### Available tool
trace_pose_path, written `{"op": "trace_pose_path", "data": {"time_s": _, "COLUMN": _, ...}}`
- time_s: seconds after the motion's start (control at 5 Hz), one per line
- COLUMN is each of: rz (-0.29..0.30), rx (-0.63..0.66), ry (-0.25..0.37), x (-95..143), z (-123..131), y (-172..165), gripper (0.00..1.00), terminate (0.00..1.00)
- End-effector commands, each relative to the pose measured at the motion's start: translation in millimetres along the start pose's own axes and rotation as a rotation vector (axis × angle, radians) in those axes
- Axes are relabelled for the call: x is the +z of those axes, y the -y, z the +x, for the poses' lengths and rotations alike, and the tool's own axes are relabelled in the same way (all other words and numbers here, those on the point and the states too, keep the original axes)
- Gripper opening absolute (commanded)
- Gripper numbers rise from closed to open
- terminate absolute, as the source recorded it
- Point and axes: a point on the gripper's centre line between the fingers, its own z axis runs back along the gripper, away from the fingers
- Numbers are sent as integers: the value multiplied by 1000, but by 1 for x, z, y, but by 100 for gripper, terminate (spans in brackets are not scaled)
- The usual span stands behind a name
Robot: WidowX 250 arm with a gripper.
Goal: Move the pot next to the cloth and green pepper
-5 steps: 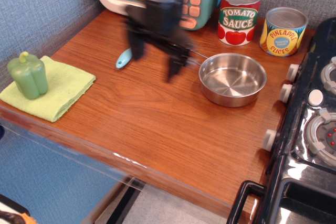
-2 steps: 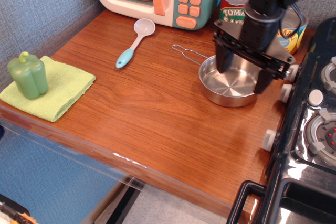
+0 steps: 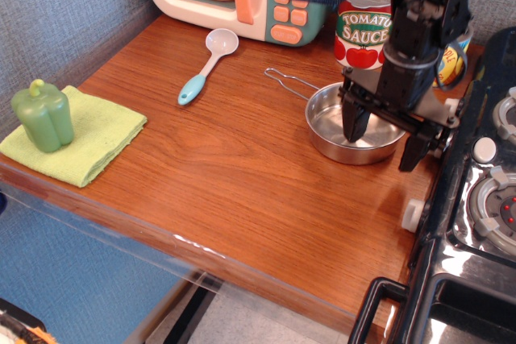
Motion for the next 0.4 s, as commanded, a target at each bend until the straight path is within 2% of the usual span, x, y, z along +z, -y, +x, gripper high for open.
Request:
{"op": "trace_pose_path", "data": {"time_s": 0.0, "rz": 16, "rx": -26, "ry": 0, "x": -4, "z": 3, "y": 2, "gripper": 100, "terminate": 0}}
{"op": "trace_pose_path", "data": {"time_s": 0.2, "rz": 6, "rx": -23, "ry": -19, "x": -11, "z": -2, "y": -1, "gripper": 0, "terminate": 0}}
